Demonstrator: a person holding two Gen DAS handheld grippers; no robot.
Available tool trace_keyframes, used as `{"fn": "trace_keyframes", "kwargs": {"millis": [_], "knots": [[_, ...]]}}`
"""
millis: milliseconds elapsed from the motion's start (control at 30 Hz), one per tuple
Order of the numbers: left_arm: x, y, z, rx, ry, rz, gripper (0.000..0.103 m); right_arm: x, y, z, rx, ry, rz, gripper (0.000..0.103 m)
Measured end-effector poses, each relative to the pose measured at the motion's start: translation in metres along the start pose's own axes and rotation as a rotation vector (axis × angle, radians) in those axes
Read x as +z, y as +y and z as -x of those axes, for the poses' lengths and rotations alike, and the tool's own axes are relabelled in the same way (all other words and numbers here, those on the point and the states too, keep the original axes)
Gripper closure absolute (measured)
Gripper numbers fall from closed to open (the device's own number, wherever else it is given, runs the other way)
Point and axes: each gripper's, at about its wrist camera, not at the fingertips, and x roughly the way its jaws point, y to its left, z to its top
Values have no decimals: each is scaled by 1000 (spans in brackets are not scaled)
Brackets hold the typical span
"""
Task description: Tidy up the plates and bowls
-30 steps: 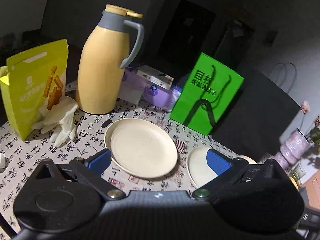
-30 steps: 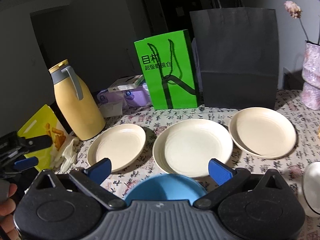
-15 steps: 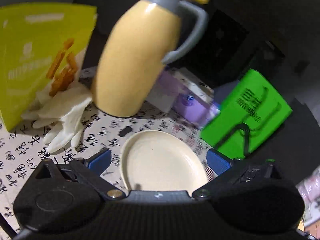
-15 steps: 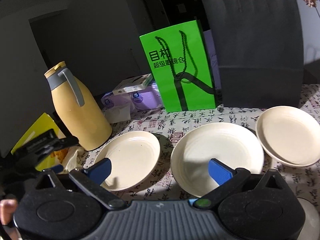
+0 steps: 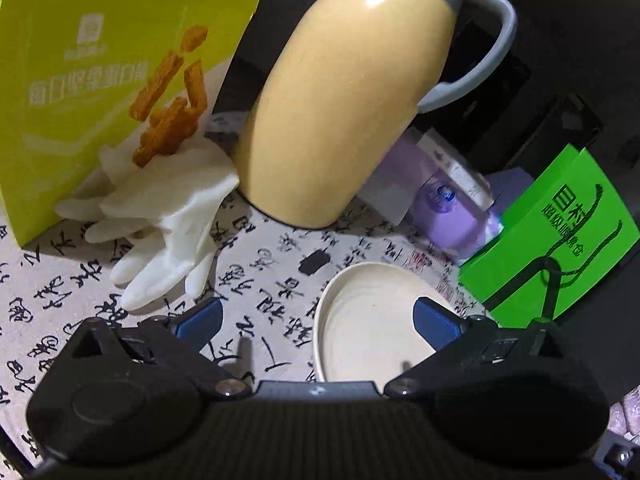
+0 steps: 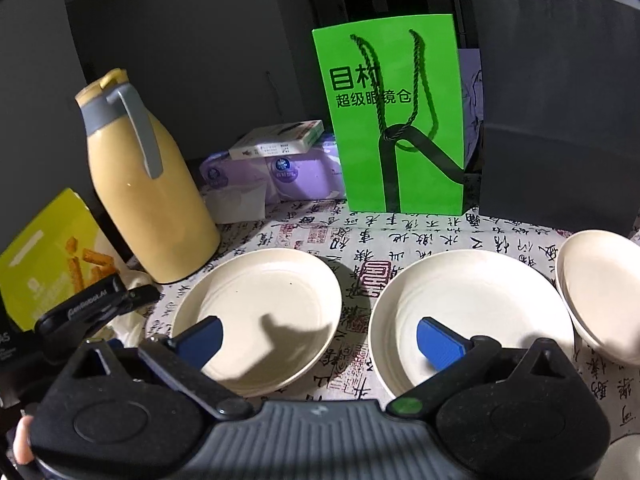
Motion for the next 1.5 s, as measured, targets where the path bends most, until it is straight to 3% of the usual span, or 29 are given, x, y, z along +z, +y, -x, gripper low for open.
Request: {"fn": "trace_keyframes", "kwargs": {"millis": [300, 467, 600, 800, 967, 1033, 1333, 1500], "knots": [[-3, 3, -18, 38, 67, -29, 0, 3, 18, -37, -84, 47, -37, 1], [-3, 2, -20, 26, 85, -44, 5, 3, 24, -58, -114, 61, -57, 16], [-4, 2, -19, 21, 90, -46, 9, 1, 31, -71, -139, 72, -60, 34], [-7, 0, -24, 15, 122, -57, 23, -3, 35, -90, -179, 93, -78, 58], [-8, 0, -28, 6, 141, -60, 34, -5, 31, -101, -217, 111, -101, 70], [-10, -1, -30, 2, 152, -67, 43, -5, 28, -105, -226, 128, -119, 78], [-15, -6, -35, -12, 174, -107, 66, -8, 31, -114, -265, 162, -117, 84], [-16, -8, -37, -39, 195, -120, 71, -9, 35, -115, -288, 168, -88, 90]]}}
